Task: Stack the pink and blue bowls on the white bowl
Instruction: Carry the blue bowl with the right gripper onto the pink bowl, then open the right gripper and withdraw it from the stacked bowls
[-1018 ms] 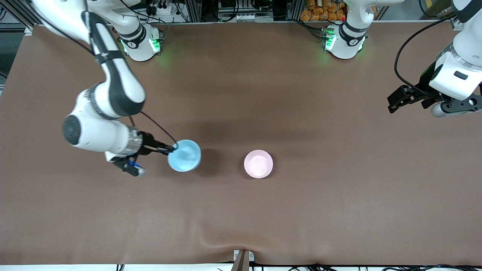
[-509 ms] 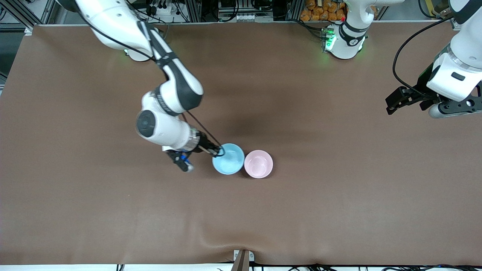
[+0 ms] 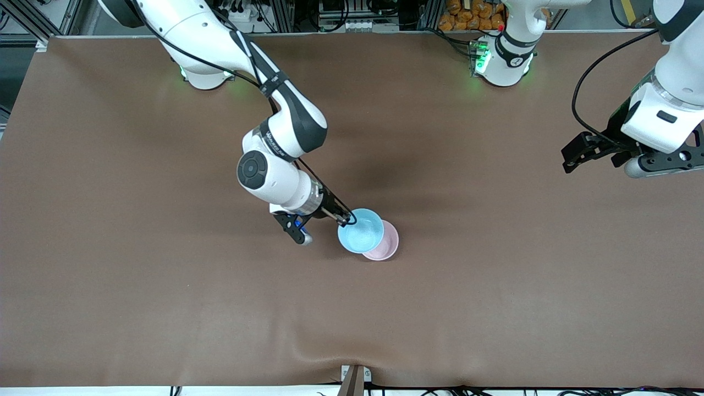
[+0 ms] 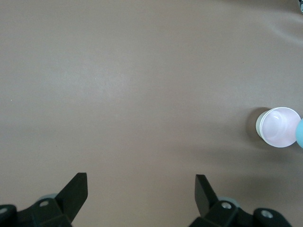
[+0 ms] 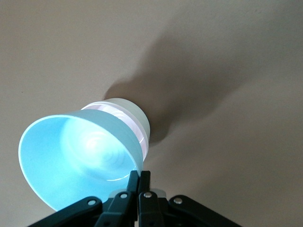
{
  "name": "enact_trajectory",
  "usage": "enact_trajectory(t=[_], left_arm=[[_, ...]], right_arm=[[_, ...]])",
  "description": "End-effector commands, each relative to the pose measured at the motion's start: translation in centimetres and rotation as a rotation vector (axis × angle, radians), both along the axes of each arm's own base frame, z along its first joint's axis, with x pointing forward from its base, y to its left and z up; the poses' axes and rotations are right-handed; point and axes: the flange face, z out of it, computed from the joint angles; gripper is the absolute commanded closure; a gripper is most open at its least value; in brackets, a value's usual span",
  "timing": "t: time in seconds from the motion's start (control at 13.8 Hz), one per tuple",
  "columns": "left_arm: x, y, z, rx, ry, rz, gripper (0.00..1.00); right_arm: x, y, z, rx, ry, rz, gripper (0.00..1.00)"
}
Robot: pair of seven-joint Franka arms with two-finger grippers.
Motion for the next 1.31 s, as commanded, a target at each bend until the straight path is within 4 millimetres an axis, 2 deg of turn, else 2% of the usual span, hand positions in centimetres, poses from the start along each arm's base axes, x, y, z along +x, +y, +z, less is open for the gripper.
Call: enact_trajectory(t=[0.0, 0.22, 0.29, 0.58, 1.02, 1.09, 1.16, 1.24], left_arm=[[0.1, 0.0, 0.4, -0.006, -0.012, -0.011, 0.00], [0.6, -0.1, -0.2, -0.010, -0.016, -0.009, 0.00], [0.6, 0.0, -0.2, -0.010, -0.016, -0.004, 0.00], [0.9, -0.1, 0.1, -0.025, -0.037, 0.001, 0.00], [1.3, -0.3, 0.2, -0.034, -0.073, 0.000, 0.00], [1.4, -0.2, 0.2, -0.034, -0.073, 0.002, 0.00], [1.4, -0.2, 0.2, -0.034, -0.073, 0.002, 0.00], [1.4, -0.2, 0.2, -0.034, -0.073, 0.002, 0.00]], right_arm=[[0.2, 1.4, -1.8, 0.006, -0.024, -0.018, 1.00], [0.1, 1.7, -3.1, -0.008, -0.026, -0.010, 1.00], [-0.2, 2.5, -3.5, -0.011, -0.030, 0.004, 1.00], [0.3, 3.7, -3.8, -0.005, -0.047, 0.009, 1.00], [0.1, 3.8, -4.8, -0.012, -0.036, 0.008, 1.00], [0.1, 3.8, -4.8, -0.013, -0.039, 0.008, 0.97], [0.3, 3.6, -4.7, -0.019, -0.049, 0.006, 0.35], [0.4, 3.5, -4.4, -0.043, -0.075, 0.028, 0.00]])
